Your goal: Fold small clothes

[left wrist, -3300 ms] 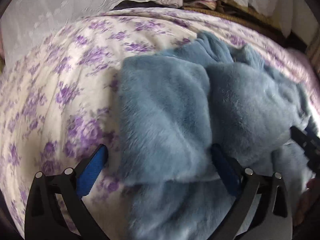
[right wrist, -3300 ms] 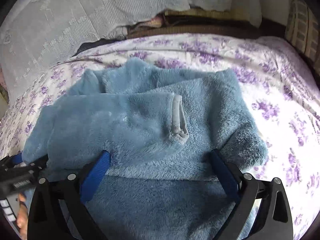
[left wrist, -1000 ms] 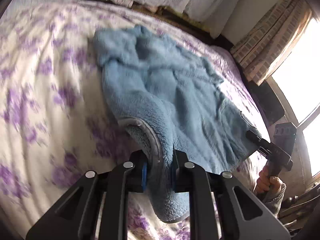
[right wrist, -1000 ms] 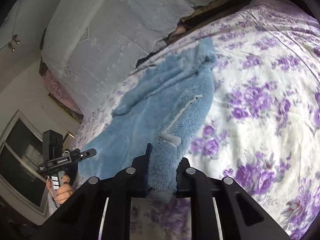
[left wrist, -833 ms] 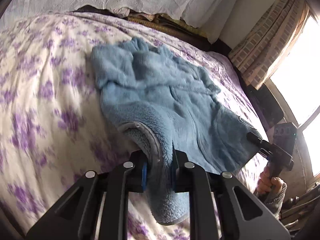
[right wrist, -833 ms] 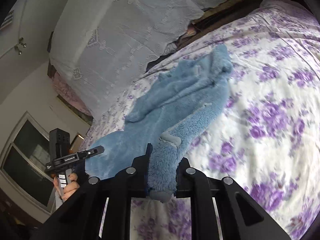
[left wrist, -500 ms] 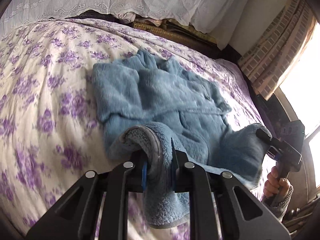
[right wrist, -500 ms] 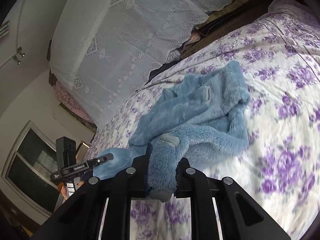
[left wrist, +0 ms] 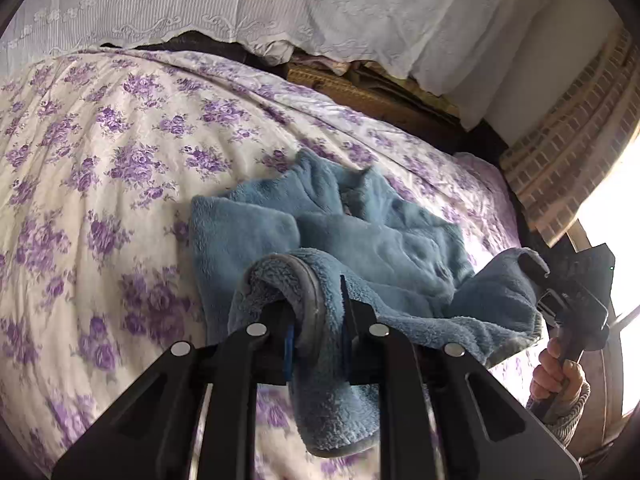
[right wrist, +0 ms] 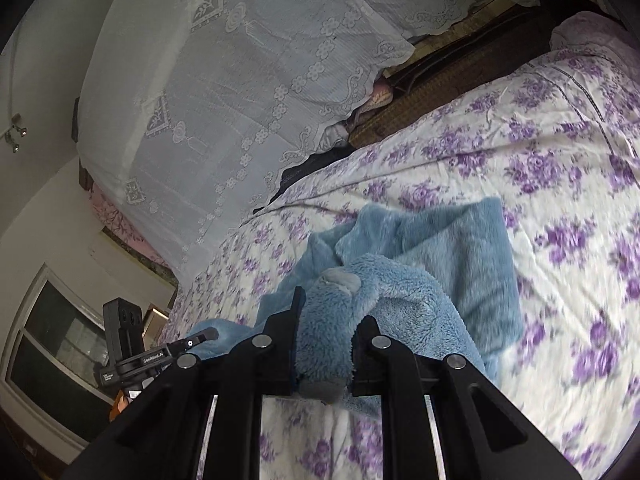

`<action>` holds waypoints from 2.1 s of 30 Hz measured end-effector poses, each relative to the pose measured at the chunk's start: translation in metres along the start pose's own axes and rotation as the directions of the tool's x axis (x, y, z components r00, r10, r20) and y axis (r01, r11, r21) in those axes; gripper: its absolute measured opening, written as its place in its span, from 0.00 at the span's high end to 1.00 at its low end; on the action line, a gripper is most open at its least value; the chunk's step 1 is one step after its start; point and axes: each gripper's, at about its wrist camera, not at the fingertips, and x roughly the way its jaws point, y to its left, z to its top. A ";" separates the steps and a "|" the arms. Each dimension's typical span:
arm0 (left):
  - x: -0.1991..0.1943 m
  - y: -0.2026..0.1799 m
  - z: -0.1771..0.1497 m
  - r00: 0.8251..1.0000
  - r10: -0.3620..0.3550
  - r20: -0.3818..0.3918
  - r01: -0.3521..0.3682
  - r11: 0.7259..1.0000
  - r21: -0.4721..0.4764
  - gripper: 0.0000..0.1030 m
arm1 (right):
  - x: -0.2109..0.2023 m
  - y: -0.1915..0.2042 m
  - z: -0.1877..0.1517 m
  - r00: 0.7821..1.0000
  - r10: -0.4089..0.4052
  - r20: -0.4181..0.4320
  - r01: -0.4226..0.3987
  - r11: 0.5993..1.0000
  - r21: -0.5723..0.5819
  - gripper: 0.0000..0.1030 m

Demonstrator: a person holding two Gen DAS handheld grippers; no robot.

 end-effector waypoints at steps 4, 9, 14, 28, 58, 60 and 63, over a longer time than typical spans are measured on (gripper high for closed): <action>0.021 0.009 0.016 1.000 0.000 -0.027 -0.001 1.000 -0.026 0.85 | 0.018 -0.012 0.020 1.000 -0.010 0.000 0.010 0.999 0.034 0.84; 0.044 0.020 0.032 0.999 -0.004 -0.047 0.001 0.998 -0.061 0.84 | 0.049 -0.036 0.037 0.999 -0.040 -0.010 0.041 0.996 0.084 0.84; 0.081 0.047 0.045 0.996 -0.020 -0.087 0.005 0.986 -0.165 0.79 | 0.087 -0.073 0.045 0.994 -0.105 -0.032 0.109 0.983 0.151 0.84; 0.031 0.038 0.051 0.990 0.000 0.144 0.013 0.996 -0.087 0.08 | 0.059 -0.067 0.047 0.987 0.055 0.150 -0.070 0.993 0.095 0.20; 0.122 -0.024 0.039 0.934 0.337 0.116 -0.349 0.931 0.109 0.05 | 0.154 0.009 -0.012 0.857 -0.508 0.089 0.503 0.784 -0.363 0.05; 0.158 -0.026 0.028 0.908 0.415 0.055 -0.417 0.890 0.183 0.04 | 0.164 0.000 -0.017 0.848 -0.529 0.039 0.502 0.778 -0.377 0.03; 0.151 -0.038 0.021 0.884 0.447 0.138 -0.467 0.857 0.220 0.04 | 0.164 0.003 -0.016 0.842 -0.536 0.058 0.513 0.764 -0.391 0.03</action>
